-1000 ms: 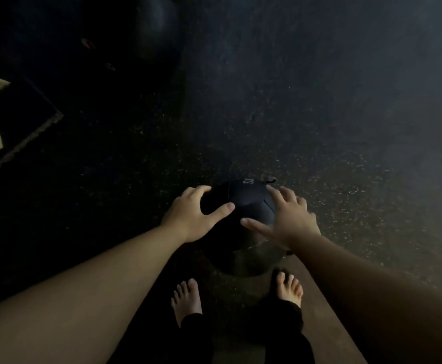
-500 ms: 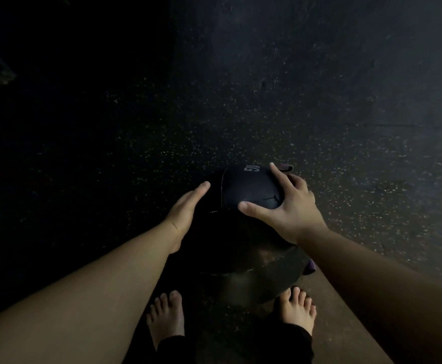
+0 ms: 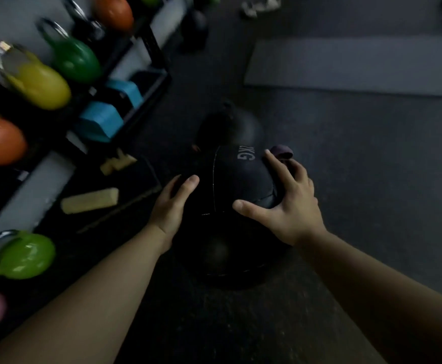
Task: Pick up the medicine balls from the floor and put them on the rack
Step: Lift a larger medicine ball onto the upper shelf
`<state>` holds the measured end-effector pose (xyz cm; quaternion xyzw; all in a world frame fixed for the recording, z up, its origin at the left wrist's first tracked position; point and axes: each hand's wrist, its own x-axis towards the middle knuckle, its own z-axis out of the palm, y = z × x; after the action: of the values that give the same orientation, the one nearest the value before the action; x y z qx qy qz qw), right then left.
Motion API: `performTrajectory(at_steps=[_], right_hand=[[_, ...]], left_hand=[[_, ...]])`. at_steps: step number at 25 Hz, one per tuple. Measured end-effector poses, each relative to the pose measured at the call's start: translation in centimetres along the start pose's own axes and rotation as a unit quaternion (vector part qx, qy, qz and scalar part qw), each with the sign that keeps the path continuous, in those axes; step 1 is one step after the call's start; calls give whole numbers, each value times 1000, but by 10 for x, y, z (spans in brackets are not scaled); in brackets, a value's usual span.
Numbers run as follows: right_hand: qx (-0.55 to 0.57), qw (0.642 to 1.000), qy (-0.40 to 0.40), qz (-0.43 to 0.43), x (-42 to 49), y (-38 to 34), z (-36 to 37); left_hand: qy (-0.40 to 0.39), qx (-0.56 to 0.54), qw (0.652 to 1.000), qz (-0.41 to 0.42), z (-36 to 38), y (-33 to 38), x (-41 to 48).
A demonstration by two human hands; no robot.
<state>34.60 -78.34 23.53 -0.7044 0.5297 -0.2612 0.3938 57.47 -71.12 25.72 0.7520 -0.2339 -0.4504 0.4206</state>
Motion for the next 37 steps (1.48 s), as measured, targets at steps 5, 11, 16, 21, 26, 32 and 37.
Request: performTrajectory(at_steps=[5,11,16,21,26,32,37], right_hand=[[72,984,7,-163,17,-275,-62],[159,914,18,-372,-35,-586,-116],[242,837,4,-490,-105,-778,-95],[299,783,-19,-545,-182,-914,-39],[341,746,-53,-569,-235,-1014,16],[367,703,-74,-605,-259,-1138,67],[391,673,-64,-625,-240,-1235,128]], left_hand=[[100,-22,976,194,-165,213,-101],[269,-53,902,335,-356,403,-303],[357,-36,829,428,-498,467,-465],[420,2,780,465,-624,478,-574],[481,31,739,471,-720,479,-642],[535,63,681,495,-827,510,-686],[547,97,649,519,-916,556,-678]])
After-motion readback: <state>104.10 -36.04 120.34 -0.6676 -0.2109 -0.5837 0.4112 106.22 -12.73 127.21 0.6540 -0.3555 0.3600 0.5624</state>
